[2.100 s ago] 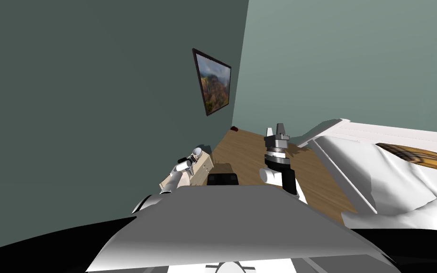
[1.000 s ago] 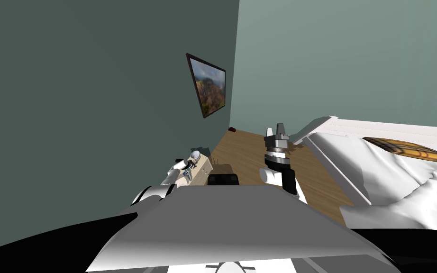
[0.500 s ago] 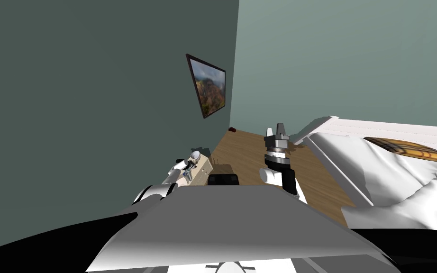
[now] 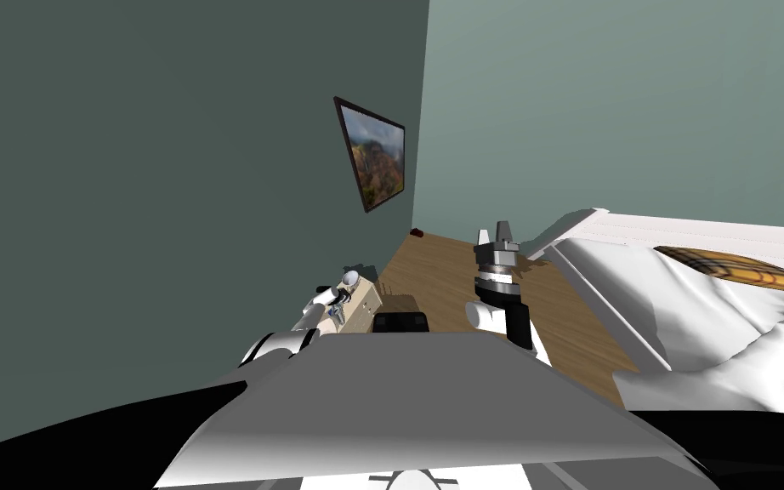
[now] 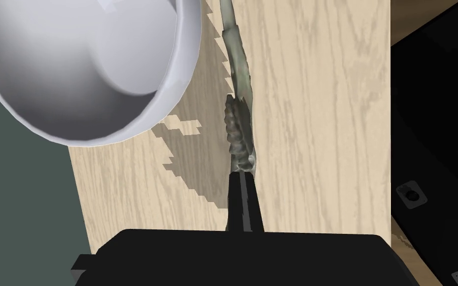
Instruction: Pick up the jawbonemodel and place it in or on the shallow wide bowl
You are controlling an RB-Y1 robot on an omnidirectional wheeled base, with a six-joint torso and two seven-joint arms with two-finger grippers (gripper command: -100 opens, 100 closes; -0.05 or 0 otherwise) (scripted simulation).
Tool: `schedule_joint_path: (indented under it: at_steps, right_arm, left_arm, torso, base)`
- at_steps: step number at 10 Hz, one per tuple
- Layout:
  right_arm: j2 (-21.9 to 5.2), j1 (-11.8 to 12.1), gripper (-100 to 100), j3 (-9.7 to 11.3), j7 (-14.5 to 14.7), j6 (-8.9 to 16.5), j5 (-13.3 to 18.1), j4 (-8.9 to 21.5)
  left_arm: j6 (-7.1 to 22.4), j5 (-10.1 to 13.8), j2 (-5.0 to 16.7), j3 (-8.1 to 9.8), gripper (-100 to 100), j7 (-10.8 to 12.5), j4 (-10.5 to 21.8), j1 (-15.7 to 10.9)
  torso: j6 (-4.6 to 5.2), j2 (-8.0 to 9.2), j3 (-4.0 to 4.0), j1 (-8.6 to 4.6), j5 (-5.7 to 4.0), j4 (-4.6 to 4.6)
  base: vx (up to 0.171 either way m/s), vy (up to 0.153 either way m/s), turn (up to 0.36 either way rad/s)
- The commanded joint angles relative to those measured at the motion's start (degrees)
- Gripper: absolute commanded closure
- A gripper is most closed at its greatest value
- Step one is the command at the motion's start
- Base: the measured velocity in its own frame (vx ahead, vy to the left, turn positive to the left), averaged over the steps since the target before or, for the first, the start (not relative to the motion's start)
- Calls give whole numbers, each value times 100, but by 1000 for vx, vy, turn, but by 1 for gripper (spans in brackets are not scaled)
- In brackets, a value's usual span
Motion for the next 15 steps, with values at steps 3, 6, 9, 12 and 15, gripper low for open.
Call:
schedule_joint_path:
  at_steps: [3,6,9,12,15]
  right_arm:
    - [0,0,0,0,0,0,0,0]
    - [0,-1,0,0,0,0,0,0]
    - [0,-1,0,0,0,0,0,0]
    - [0,-1,0,0,0,0,0,0]
    - [0,0,0,0,0,0,0,0]
  left_arm:
    - [0,0,0,0,0,0,0,0]
    - [335,178,240,-37,-100,53,-239,-39]
    - [627,327,445,-73,-100,95,-443,-70]
    - [665,343,473,-79,0,100,-462,-78]
    - [506,258,394,-54,-100,77,-425,-69]
  torso:
    - [0,0,0,0,0,0]
    - [-1,36,20,6,1,7]
    - [0,35,21,6,1,8]
    - [0,24,15,0,1,6]
    - [0,-6,-3,0,1,-1]
  base:
    - [0,0,0]
    - [-99,9,6]
    - [-95,7,6]
    - [-54,1,3]
    - [12,2,7]
